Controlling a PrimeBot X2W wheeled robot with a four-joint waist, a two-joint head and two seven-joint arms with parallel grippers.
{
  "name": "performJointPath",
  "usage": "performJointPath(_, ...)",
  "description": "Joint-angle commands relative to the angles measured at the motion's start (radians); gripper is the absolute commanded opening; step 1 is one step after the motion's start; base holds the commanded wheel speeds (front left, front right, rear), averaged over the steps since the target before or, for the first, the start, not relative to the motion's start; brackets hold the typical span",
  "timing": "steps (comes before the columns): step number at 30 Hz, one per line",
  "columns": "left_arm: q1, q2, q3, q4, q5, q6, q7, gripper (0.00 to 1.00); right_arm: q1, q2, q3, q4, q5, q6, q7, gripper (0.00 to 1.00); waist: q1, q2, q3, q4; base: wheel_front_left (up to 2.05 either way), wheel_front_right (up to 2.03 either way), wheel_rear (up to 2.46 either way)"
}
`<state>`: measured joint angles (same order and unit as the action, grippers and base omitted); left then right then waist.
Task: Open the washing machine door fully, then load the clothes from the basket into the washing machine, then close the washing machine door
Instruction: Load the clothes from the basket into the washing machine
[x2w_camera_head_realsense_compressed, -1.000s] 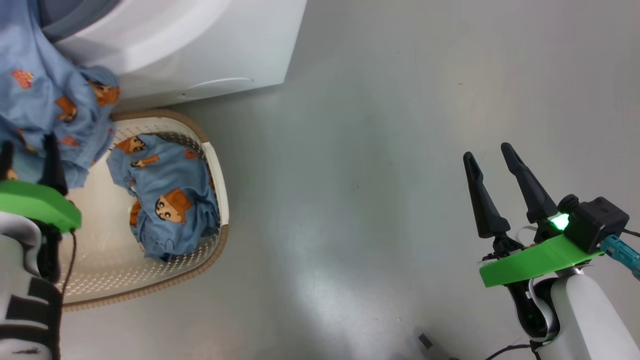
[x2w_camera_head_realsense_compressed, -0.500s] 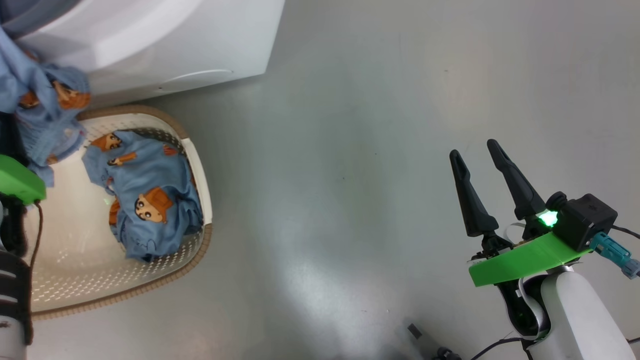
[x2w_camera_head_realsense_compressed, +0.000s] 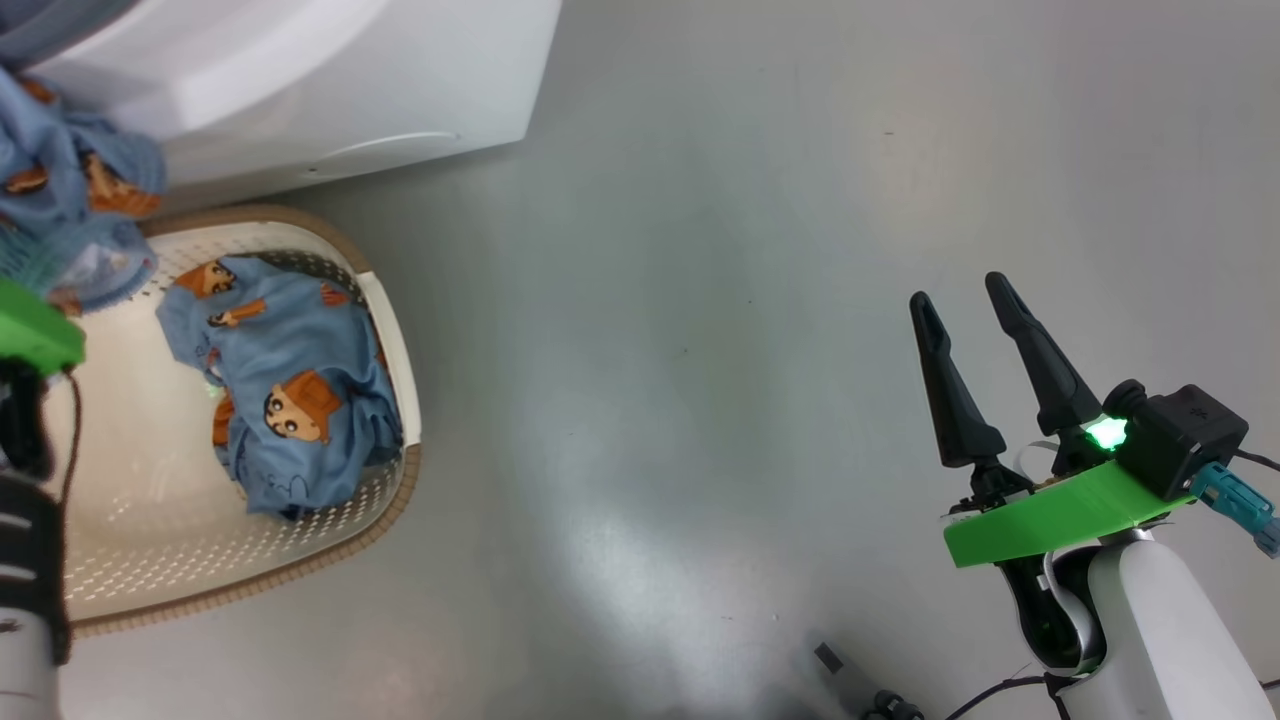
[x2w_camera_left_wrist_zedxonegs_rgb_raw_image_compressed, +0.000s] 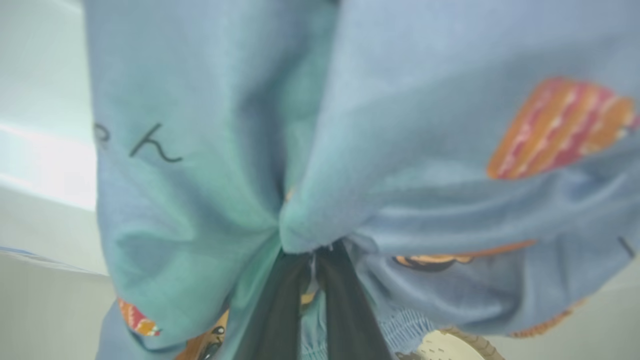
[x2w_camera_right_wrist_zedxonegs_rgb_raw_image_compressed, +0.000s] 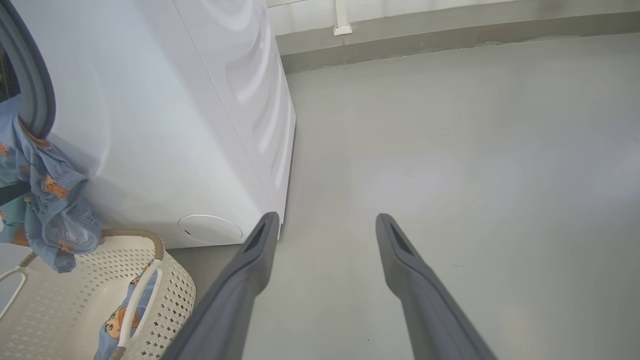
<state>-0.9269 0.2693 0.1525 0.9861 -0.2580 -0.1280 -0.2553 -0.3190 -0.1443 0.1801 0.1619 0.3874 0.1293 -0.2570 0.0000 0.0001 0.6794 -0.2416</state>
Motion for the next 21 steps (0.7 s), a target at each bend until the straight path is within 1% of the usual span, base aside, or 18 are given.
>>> performJointPath(1, 0.005, 0.037, 0.009, -0.034, -0.007, -0.002, -0.006, 0.0, 0.005, 0.002, 0.014, -0.021, -0.005, 0.001, -0.005, 1.0, 0.0, -0.0001, -0.002, 0.007, 0.0, 0.0, 0.0)
performJointPath(7, 0.051, 0.009, -0.001, -0.144, -0.077, -0.002, -0.006, 0.0, -0.001, 0.008, 0.003, -0.014, -0.006, 0.001, -0.005, 1.0, 0.0, -0.0001, -0.018, 0.035, 0.0, 0.0, 0.0)
performJointPath(11, 0.094, -0.01, 0.019, -0.23, -0.108, -0.003, -0.006, 0.0, -0.002, 0.009, -0.001, -0.011, -0.004, 0.001, -0.005, 1.0, 0.0, -0.0001, -0.034, 0.05, 0.0, 0.0, 0.0)
performJointPath(17, 0.158, -0.042, 0.046, -0.36, -0.119, -0.003, -0.006, 0.0, 0.009, 0.007, -0.006, -0.011, 0.001, 0.001, -0.005, 1.0, 0.0, -0.0001, -0.063, 0.064, 0.0, 0.0, 0.0)
performJointPath(21, 0.177, -0.055, 0.042, -0.432, -0.12, -0.003, -0.006, 0.0, 0.015, 0.008, -0.005, -0.012, 0.002, 0.001, -0.005, 1.0, 0.0, -0.0001, -0.076, 0.066, 0.0, 0.0, 0.0)
